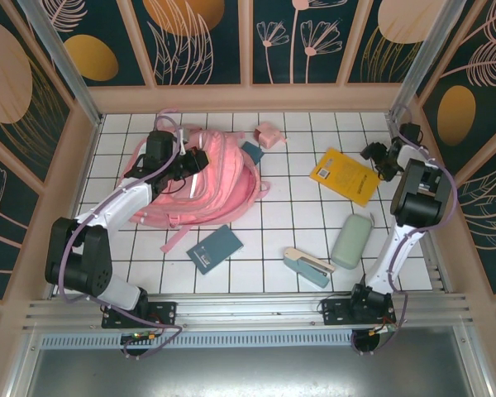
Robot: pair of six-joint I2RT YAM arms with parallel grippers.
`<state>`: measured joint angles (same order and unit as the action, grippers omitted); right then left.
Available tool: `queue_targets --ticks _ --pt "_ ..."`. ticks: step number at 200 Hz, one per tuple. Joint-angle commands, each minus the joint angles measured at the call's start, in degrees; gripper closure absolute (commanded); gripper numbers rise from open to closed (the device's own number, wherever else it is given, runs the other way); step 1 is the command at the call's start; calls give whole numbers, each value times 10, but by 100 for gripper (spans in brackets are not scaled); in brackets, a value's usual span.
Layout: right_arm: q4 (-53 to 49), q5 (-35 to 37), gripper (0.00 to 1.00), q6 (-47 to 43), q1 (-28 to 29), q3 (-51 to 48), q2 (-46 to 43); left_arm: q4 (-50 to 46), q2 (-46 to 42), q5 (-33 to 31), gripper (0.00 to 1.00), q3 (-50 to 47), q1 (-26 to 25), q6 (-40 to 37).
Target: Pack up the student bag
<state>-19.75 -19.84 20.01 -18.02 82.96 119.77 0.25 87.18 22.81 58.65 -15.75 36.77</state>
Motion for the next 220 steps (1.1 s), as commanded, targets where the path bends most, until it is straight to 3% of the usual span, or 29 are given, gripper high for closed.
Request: queue_targets --ticks 1,82,133,179,220 --pt "-56 -102 20 18 42 -59 -19 41 5 14 100 6 4 13" --pt "29 -107 23 88 224 -195 -115 -4 26 -23 100 23 4 6" --pt "13 -32 23 68 231 -154 -141 -65 69 -57 97 74 -25 -12" --pt "22 -97 24 64 223 -86 -67 -102 97 -85 98 111 -48 -23" --pt "31 -150 25 65 240 -83 -41 -121 135 -100 97 131 -72 -26"
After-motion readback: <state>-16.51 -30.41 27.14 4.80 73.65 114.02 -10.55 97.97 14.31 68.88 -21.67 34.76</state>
